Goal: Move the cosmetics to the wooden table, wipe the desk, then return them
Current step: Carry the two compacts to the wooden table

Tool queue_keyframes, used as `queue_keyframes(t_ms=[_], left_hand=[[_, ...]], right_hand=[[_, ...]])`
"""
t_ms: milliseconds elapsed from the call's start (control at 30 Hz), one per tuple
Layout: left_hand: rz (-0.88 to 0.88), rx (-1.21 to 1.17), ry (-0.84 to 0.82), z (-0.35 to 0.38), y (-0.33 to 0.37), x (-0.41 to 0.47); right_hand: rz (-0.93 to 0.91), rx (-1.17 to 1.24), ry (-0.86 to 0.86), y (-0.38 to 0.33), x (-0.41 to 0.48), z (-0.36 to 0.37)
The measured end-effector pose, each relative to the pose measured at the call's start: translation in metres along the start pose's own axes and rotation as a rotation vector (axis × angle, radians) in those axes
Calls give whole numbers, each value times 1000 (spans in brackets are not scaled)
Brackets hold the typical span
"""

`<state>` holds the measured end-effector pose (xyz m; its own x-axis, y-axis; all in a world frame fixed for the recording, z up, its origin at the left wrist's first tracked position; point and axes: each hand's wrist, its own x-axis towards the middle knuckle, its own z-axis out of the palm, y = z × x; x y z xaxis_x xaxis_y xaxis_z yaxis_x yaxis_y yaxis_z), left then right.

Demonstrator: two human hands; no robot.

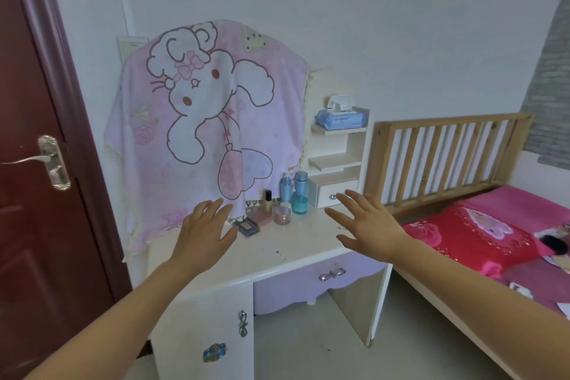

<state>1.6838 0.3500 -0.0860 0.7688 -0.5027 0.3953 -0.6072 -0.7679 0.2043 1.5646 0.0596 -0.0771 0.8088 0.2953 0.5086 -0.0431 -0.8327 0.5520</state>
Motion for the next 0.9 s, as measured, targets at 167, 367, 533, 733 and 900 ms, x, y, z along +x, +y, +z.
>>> queue_keyframes(t_ms=[167, 367, 533, 733, 900], left_hand=[[-90, -18, -35, 43, 12, 37], [-250, -12, -145, 101, -16, 62], [-323, 0, -174, 141, -47, 105], [-402, -69, -183, 196, -84, 177], [-453, -113, -315, 252, -110, 206]], right_hand=[[51, 106, -84, 23, 18, 73], [-15, 222, -170, 9, 37, 147], [-64, 245, -256, 14, 80, 197], [-56, 328, -315, 19, 152, 261], [8, 539, -424, -19, 177, 324]])
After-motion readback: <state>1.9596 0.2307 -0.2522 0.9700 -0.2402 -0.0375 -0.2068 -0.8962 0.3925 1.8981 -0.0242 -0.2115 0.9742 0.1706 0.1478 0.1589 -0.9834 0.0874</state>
